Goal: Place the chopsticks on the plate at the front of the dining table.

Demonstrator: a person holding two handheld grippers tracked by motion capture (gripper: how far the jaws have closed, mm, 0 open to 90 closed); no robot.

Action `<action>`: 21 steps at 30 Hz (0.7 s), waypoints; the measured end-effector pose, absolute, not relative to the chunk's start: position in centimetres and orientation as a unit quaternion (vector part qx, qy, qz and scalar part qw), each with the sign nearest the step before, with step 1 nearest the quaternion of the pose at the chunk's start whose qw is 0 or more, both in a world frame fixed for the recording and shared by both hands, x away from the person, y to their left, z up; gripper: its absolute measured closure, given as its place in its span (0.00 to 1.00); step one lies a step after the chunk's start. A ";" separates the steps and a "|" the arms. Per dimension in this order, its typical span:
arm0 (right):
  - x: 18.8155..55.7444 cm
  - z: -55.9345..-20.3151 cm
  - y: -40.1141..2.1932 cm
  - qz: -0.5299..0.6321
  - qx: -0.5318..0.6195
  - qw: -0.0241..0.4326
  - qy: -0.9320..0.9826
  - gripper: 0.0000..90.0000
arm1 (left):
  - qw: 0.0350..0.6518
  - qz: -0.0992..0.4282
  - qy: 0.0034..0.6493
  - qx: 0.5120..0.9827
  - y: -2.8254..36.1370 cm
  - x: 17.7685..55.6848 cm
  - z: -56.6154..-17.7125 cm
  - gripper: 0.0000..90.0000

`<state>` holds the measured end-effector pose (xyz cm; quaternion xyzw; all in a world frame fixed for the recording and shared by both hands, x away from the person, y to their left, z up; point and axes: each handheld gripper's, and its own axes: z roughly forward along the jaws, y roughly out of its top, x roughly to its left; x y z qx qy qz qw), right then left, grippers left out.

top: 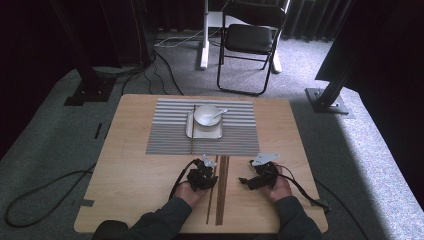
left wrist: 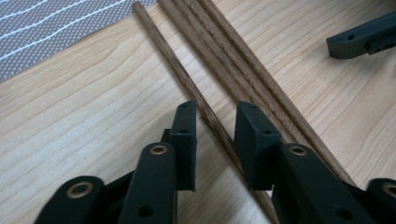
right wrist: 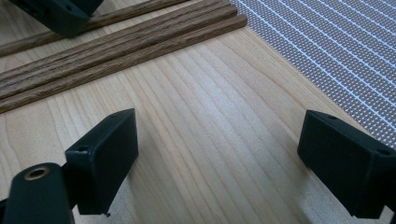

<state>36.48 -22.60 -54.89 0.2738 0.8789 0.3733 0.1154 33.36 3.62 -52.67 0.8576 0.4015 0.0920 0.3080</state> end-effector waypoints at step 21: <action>36.5 -54.9 -22.6 0.373 0.273 0.116 0.879 0.13 | 0.293 0.134 0.422 0.847 5.8 33.1 -52.7 0.91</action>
